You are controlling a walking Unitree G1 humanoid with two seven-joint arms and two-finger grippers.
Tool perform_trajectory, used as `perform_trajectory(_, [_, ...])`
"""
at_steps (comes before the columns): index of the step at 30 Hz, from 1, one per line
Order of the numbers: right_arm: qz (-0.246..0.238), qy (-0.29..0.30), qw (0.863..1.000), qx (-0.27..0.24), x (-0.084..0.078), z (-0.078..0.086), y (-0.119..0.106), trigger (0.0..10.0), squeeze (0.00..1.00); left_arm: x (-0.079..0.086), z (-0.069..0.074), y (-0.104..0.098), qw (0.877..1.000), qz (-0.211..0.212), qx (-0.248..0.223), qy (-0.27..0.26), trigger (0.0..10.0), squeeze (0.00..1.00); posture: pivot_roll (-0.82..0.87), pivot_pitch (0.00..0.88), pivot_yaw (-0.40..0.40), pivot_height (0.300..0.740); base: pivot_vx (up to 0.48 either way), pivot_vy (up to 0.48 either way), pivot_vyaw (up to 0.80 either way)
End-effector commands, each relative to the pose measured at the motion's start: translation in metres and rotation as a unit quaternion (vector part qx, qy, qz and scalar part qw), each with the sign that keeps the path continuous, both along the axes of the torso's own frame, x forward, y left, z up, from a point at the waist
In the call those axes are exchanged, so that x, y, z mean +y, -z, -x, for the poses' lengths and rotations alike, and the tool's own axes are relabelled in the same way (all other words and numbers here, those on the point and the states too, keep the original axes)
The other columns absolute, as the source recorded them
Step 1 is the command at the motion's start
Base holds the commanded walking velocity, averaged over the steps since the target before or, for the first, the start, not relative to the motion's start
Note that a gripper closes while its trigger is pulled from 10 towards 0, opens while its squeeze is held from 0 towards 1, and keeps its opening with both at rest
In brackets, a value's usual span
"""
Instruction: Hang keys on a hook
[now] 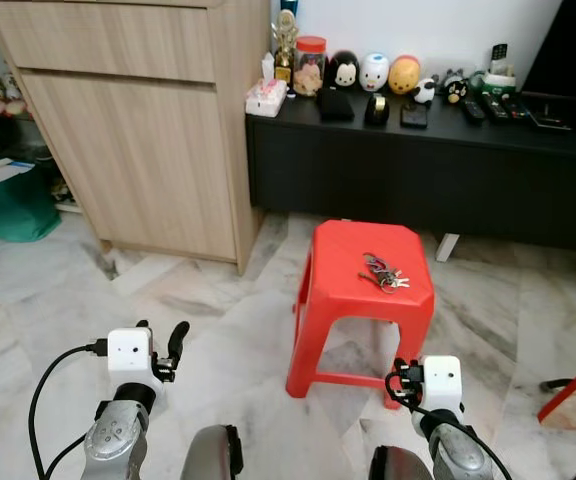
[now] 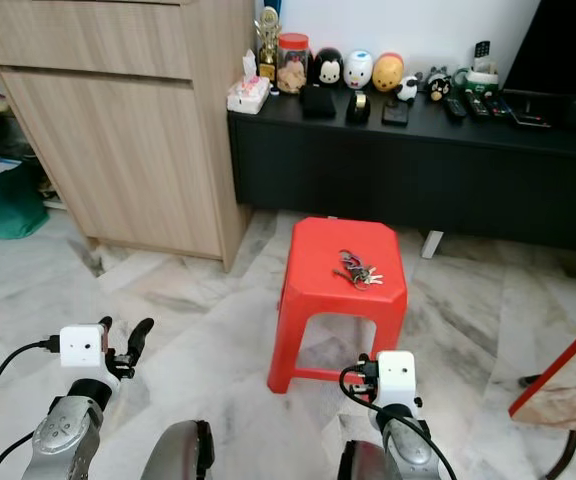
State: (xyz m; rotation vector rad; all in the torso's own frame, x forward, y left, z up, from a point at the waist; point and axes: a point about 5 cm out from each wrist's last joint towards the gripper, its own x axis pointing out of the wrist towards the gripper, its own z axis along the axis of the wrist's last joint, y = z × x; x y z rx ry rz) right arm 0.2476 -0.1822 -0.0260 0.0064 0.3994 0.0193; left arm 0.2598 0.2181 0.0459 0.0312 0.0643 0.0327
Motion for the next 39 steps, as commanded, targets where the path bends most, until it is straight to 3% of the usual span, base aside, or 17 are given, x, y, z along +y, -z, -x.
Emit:
perform_trajectory(1, [-0.002,0.012,1.0,0.0,-0.005,0.0003,-0.0004,10.0,0.0,-0.0006,-0.0009,0.002,1.0,-0.001,0.009,0.003,10.0,0.0,0.04,0.0,-0.041,0.586,0.0,0.0,0.0])
perform_trajectory(39, [-0.003,0.0,1.0,-0.001,-0.0021,-0.001,-0.0009,10.0,0.0,-0.001,-0.0032,0.0014,1.0,0.001,0.008,0.015,10.0,0.0,0.04,0.0,-0.039,0.586,0.26,0.0,0.03])
